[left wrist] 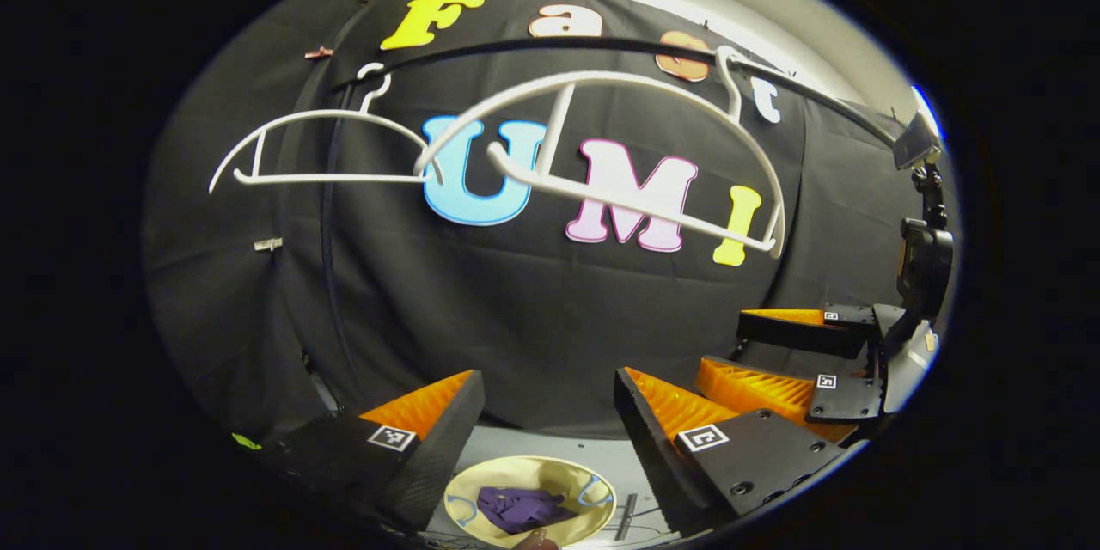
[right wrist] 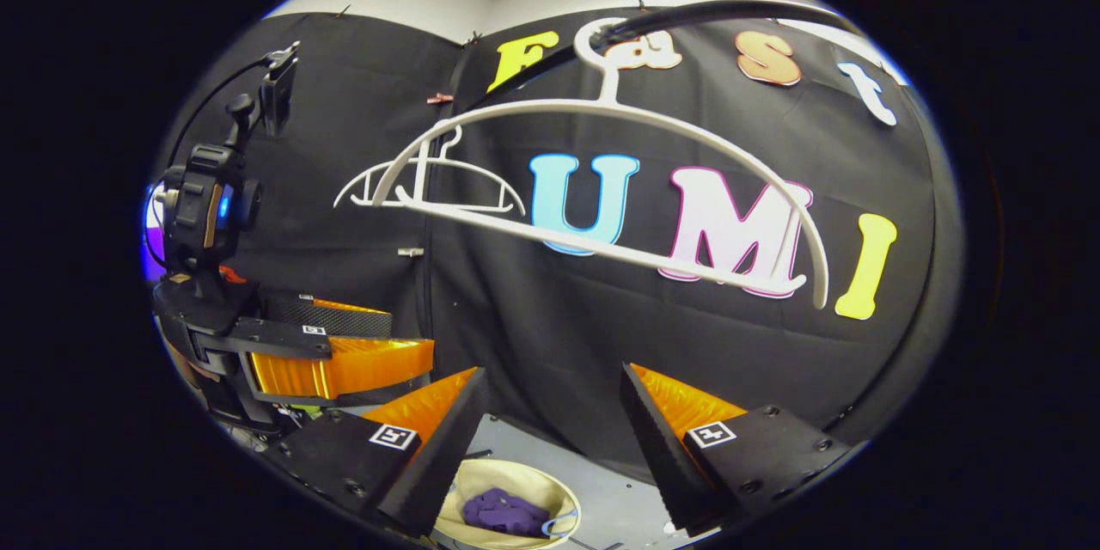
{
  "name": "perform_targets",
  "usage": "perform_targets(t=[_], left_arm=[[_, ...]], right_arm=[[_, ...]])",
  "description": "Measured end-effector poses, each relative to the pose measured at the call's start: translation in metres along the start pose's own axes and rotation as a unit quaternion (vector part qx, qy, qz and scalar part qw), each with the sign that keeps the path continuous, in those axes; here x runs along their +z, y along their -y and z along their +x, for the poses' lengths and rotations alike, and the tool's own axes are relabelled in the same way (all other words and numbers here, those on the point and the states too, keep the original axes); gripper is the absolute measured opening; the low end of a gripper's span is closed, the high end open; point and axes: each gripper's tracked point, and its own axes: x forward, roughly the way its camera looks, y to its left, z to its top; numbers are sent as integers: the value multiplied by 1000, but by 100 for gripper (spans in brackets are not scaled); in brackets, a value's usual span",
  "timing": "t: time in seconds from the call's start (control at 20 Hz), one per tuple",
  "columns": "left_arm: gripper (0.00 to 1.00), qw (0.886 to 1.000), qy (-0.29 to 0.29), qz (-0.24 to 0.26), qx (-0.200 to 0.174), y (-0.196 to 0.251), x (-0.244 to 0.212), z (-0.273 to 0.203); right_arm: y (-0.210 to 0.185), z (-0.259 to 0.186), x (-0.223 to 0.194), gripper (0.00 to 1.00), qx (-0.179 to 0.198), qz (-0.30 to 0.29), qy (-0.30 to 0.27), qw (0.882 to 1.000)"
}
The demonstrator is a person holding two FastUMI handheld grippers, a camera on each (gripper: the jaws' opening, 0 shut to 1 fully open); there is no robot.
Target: Grasp the clothes on the hanger with both hands and then place them into the laundry hamper below.
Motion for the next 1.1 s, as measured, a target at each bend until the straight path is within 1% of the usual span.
perform_targets(t=[0.2, 0.25, 0.3, 0.4, 0.45, 0.55, 0.6, 0.7, 0.75, 0.85, 0.9, 0.95, 1.1], left_arm=[[95, 999, 36, 14, -12, 13, 28, -14], [95, 999, 44, 17, -15, 17, 35, -17], [95, 998, 51, 19, -18, 19, 40, -23], [95, 998, 62, 22, -25, 24, 49, -31], [92, 997, 68, 25, -28, 27, 54, -36], [92, 996, 80, 32, -32, 28, 64, -44], [95, 995, 86, 36, -35, 28, 68, -47], [95, 994, 91, 38, -43, 31, 72, -53], [95, 994, 92, 37, -46, 33, 73, -55], [95, 993, 98, 36, -52, 36, 78, -61], [95, 993, 100, 36, -54, 38, 79, -64], [95, 993, 101, 36, -57, 41, 79, -65], [95, 992, 104, 39, -61, 42, 80, -68]], right_arm=[[9, -14, 28, 98, -22, 12, 35, 999], [12, -17, 33, 96, -29, 15, 42, 999], [13, -21, 37, 98, -36, 18, 48, 998], [18, -28, 46, 98, -54, 18, 59, 997], [21, -31, 49, 98, -62, 17, 64, 996], [22, -37, 54, 98, -75, 13, 70, 995], [21, -40, 57, 98, -77, 13, 74, 994], [21, -48, 64, 96, -84, 14, 80, 993], [22, -52, 67, 98, -89, 13, 84, 992], [20, -54, 74, 96, -101, 10, 93, 990], [21, -58, 76, 98, -108, 9, 96, 989], [23, -62, 77, 96, -113, 8, 98, 989], [22, -67, 77, 98, -119, 10, 98, 988]])
